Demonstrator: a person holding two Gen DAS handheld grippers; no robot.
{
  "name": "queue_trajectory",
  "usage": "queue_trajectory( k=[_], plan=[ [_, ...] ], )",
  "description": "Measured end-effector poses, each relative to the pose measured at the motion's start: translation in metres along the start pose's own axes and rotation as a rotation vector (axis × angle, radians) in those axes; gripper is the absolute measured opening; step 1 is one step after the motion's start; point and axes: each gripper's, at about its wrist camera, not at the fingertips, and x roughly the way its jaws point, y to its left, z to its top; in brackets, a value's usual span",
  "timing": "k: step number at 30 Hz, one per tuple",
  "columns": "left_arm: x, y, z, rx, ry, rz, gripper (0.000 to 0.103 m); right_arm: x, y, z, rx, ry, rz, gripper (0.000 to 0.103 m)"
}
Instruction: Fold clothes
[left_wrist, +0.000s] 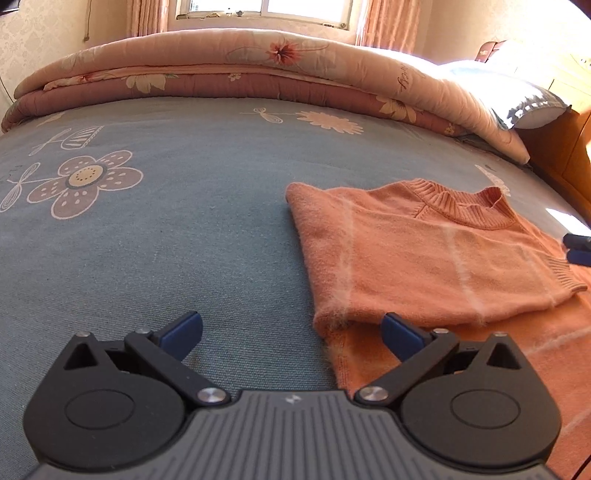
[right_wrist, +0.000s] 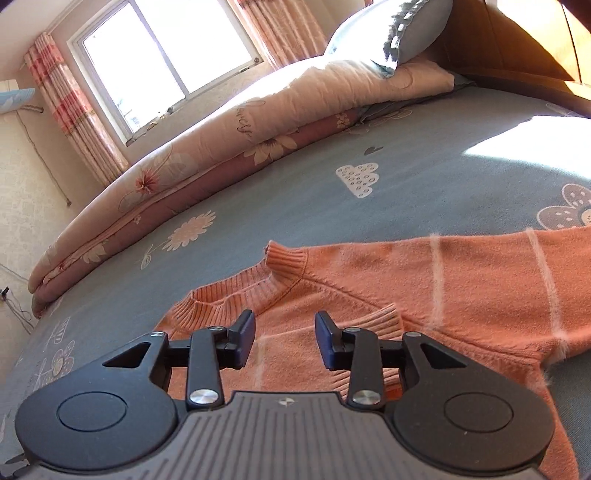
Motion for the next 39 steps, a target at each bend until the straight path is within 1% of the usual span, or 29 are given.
queue_trajectory(
  k=[2, 3, 4, 7, 12, 16, 17, 19, 22, 24, 26, 28, 29, 32, 35, 39],
  plan=[
    [-0.009, 0.005, 0.003, -0.039, -0.038, -0.072, 0.102, 0.019, 0.008, -0.009, -0.039, 0.082, 0.015, 0.041],
    [-0.011, 0.007, 0.004, -0.066, -0.059, -0.095, 0.102, 0.028, 0.012, -0.014, -0.060, 0.121, 0.017, 0.042],
    [-0.010, 0.010, 0.004, -0.091, -0.071, -0.098, 0.102, 0.035, 0.015, -0.019, -0.075, 0.141, 0.012, 0.043],
    [0.013, 0.013, -0.001, -0.124, -0.009, 0.006, 0.102, 0.039, 0.025, -0.022, -0.117, 0.171, -0.018, 0.045],
    [-0.007, 0.028, 0.010, -0.123, -0.021, 0.010, 0.102, 0.020, 0.071, -0.010, -0.218, 0.175, 0.062, 0.045],
    [-0.023, 0.039, 0.019, -0.123, -0.030, 0.012, 0.102, 0.021, 0.129, -0.008, -0.336, 0.179, 0.191, 0.044],
    [-0.027, 0.042, 0.021, -0.122, -0.032, 0.013, 0.102, 0.027, 0.147, -0.011, -0.377, 0.190, 0.216, 0.044],
    [-0.034, 0.057, 0.023, -0.168, -0.052, 0.037, 0.102, 0.044, 0.180, -0.020, -0.450, 0.222, 0.243, 0.030],
    [-0.043, 0.078, 0.025, -0.237, -0.083, 0.064, 0.102, 0.079, 0.216, -0.040, -0.508, 0.276, 0.248, 0.028],
    [-0.042, 0.087, 0.024, -0.272, -0.081, 0.062, 0.102, 0.103, 0.239, -0.053, -0.546, 0.311, 0.252, 0.027],
    [-0.039, 0.091, 0.024, -0.277, -0.071, 0.065, 0.102, 0.126, 0.263, -0.066, -0.584, 0.347, 0.255, 0.027],
    [-0.037, 0.093, 0.024, -0.280, -0.063, 0.073, 0.102, 0.146, 0.269, -0.079, -0.592, 0.360, 0.210, 0.025],
    [-0.037, 0.095, 0.025, -0.284, -0.065, 0.065, 0.102, 0.151, 0.268, -0.081, -0.579, 0.355, 0.204, 0.025],
    [-0.038, 0.099, 0.024, -0.306, -0.072, 0.037, 0.102, 0.155, 0.265, -0.078, -0.530, 0.324, 0.219, 0.023],
    [-0.040, 0.100, 0.024, -0.317, -0.075, 0.021, 0.102, 0.162, 0.272, -0.069, -0.532, 0.283, 0.209, 0.023],
    [-0.045, 0.103, 0.025, -0.326, -0.091, 0.018, 0.102, 0.184, 0.283, -0.071, -0.564, 0.285, 0.175, 0.022]
  ],
)
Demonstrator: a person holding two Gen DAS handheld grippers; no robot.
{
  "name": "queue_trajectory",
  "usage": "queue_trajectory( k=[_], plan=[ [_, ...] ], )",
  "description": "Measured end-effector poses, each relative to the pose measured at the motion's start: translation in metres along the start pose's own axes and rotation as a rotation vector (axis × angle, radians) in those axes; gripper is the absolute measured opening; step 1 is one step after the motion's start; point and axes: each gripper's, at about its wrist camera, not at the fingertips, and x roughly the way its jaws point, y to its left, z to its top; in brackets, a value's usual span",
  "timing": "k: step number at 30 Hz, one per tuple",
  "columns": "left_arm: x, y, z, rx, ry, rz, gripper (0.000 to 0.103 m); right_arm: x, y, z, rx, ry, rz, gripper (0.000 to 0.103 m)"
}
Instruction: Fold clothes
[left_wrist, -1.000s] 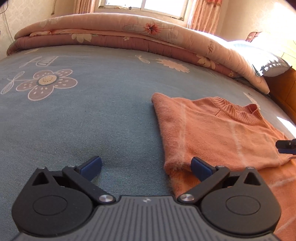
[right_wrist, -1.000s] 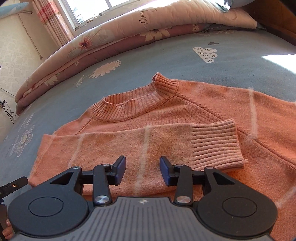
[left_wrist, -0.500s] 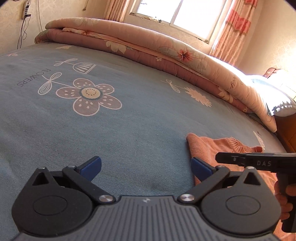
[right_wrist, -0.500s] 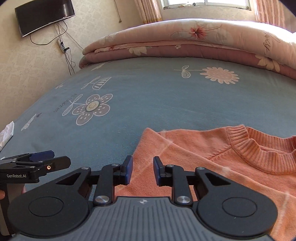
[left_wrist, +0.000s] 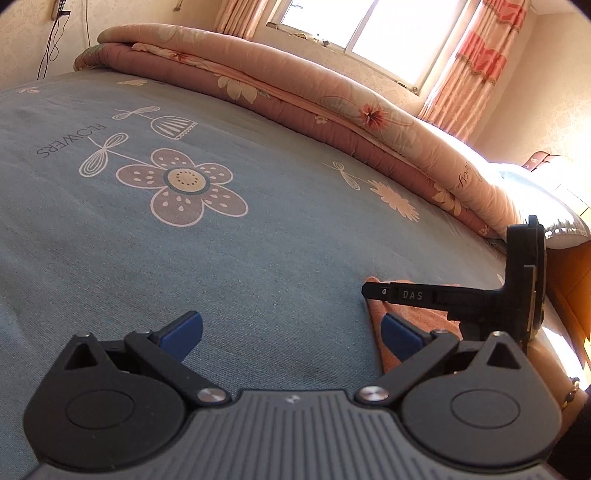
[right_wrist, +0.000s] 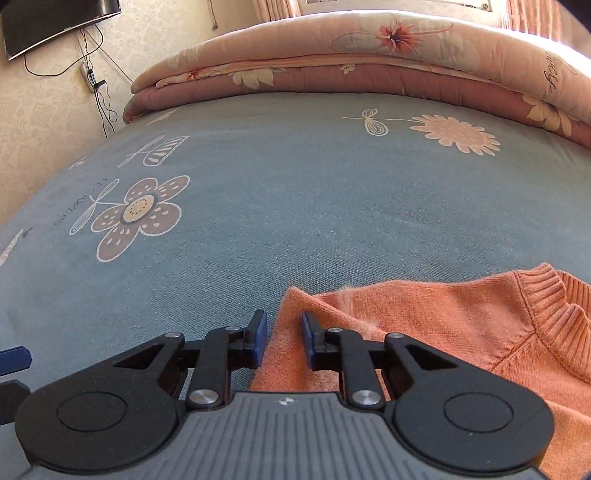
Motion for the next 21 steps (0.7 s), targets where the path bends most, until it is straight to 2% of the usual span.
queue_trajectory(
  k=[3, 6, 8, 12, 16, 19, 21],
  plan=[
    [-0.001, 0.005, 0.001, -0.019, -0.004, 0.005, 0.102, -0.002, 0.006, 0.006, -0.008, -0.003, -0.015, 0.023],
    [-0.001, 0.006, 0.002, -0.025, -0.001, 0.014, 0.102, -0.020, 0.010, 0.003, -0.025, 0.009, 0.008, 0.025],
    [-0.002, 0.004, 0.002, -0.020, -0.003, 0.013, 0.102, -0.033, 0.014, -0.005, -0.042, 0.042, 0.013, 0.025],
    [-0.002, -0.001, 0.002, -0.004, 0.000, 0.011, 0.102, -0.054, 0.016, -0.030, -0.015, 0.087, 0.078, 0.025],
    [-0.002, -0.004, 0.001, 0.002, 0.003, 0.009, 0.102, -0.065, 0.017, -0.053, 0.016, 0.116, 0.106, 0.030],
    [-0.002, -0.006, 0.001, 0.006, 0.006, 0.008, 0.102, -0.089, 0.015, -0.058, 0.039, 0.059, 0.122, 0.031],
    [-0.002, -0.007, 0.000, 0.009, 0.007, 0.007, 0.102, -0.101, 0.011, -0.063, 0.083, 0.043, 0.173, 0.038]
  ],
)
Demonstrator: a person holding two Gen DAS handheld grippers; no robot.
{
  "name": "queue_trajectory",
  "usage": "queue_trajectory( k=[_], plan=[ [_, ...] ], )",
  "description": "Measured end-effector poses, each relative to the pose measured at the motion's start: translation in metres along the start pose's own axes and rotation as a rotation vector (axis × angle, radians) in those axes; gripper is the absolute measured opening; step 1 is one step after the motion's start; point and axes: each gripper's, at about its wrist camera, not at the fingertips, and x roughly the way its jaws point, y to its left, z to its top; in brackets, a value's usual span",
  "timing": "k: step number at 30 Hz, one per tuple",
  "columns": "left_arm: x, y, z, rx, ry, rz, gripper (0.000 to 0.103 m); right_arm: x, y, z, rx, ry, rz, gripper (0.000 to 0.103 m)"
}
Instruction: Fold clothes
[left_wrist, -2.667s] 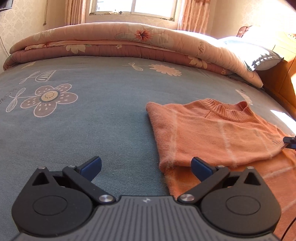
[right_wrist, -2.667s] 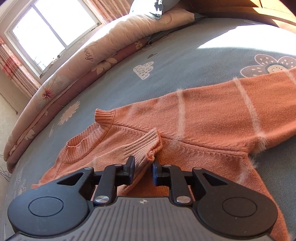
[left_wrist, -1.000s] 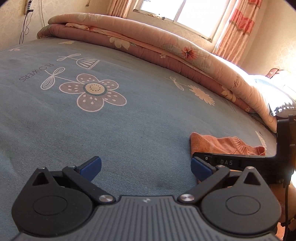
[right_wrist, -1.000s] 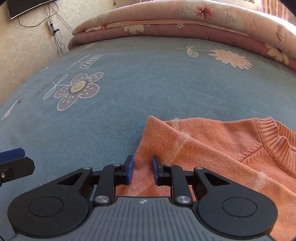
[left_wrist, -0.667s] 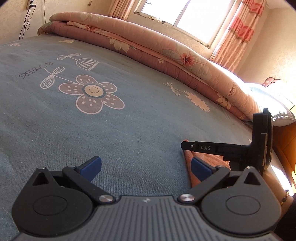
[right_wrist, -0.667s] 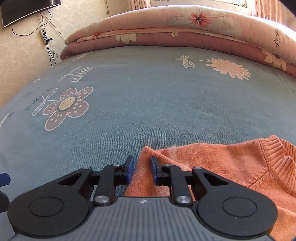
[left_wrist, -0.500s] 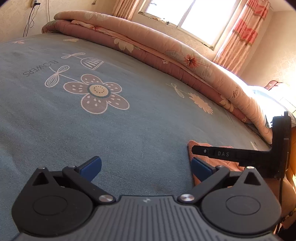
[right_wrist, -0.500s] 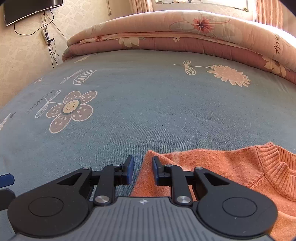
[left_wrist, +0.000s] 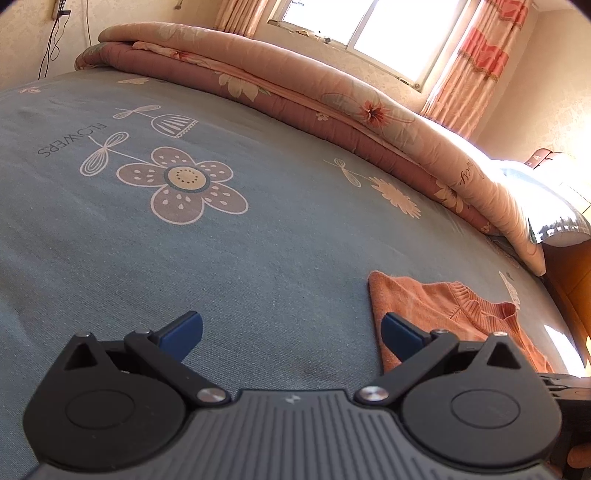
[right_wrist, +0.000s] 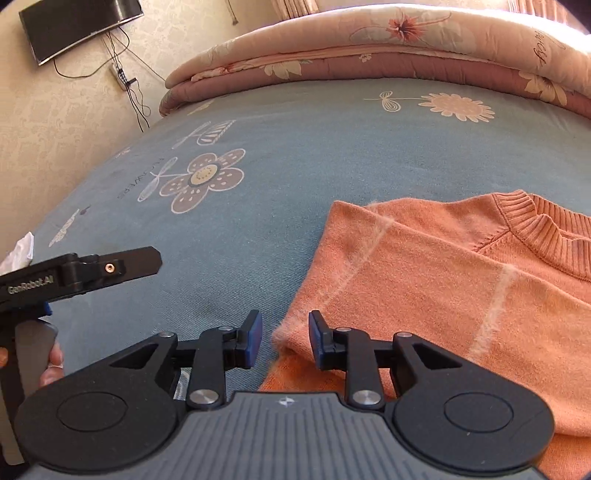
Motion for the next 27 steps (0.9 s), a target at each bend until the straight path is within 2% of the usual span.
queue_trajectory(
  k=[5, 7, 12, 18, 20, 22, 27],
  plan=[
    [0.000, -0.003, -0.001, 0.007, 0.004, -0.002, 0.102, 0.025, -0.001, -0.018, 0.039, 0.065, 0.024, 0.040],
    [0.000, -0.004, -0.001, 0.009, 0.005, -0.005, 0.102, 0.032, 0.001, -0.023, 0.049, 0.086, 0.033, 0.055],
    [0.000, -0.006, 0.000, 0.007, 0.009, -0.008, 0.102, -0.001, 0.009, -0.028, 0.057, 0.094, 0.107, 0.055],
    [-0.004, -0.021, -0.001, 0.021, 0.016, -0.036, 0.102, -0.041, 0.005, -0.068, 0.101, 0.075, 0.069, 0.058],
    [-0.006, -0.034, -0.004, 0.046, 0.028, -0.066, 0.102, -0.054, 0.004, -0.081, 0.116, 0.068, 0.057, 0.059],
    [-0.008, -0.047, -0.007, 0.072, 0.040, -0.097, 0.102, -0.067, 0.003, -0.094, 0.131, 0.062, 0.044, 0.065],
    [-0.017, -0.084, -0.015, 0.154, 0.058, -0.181, 0.102, -0.102, -0.006, -0.126, 0.178, 0.039, -0.004, 0.068]
  ],
)
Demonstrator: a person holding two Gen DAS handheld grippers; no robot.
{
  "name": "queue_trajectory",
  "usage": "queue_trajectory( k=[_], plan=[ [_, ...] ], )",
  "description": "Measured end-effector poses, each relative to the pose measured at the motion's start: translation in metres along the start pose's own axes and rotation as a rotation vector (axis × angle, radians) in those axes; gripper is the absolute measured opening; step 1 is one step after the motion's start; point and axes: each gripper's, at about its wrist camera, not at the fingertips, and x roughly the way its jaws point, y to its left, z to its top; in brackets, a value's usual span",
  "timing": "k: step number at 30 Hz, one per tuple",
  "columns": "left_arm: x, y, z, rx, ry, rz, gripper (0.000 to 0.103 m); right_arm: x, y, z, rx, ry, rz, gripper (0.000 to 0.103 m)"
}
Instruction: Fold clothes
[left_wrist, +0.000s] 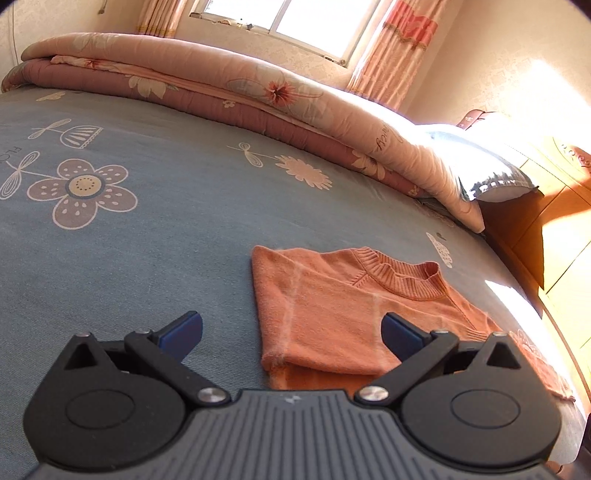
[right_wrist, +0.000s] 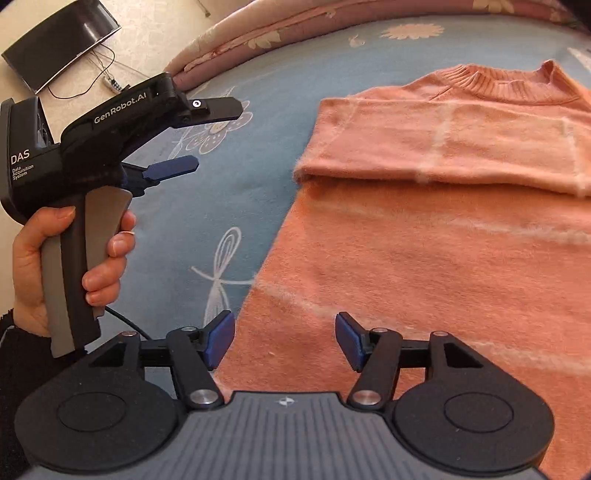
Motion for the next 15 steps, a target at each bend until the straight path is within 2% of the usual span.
queue_trajectory(
  k=[5, 8, 15],
  plan=[
    [0.014, -0.036, -0.021, 0.076, 0.081, -0.079, 0.102, -0.046, -0.048, -0.024, 0.116, -0.079, -0.141, 0.069],
    [0.025, -0.055, -0.036, 0.114, 0.141, -0.124, 0.102, -0.066, -0.066, -0.047, 0.151, -0.071, -0.186, 0.069],
    [0.051, -0.102, -0.071, 0.202, 0.281, -0.230, 0.102, -0.105, -0.101, -0.082, 0.226, -0.151, -0.273, 0.075]
  ],
)
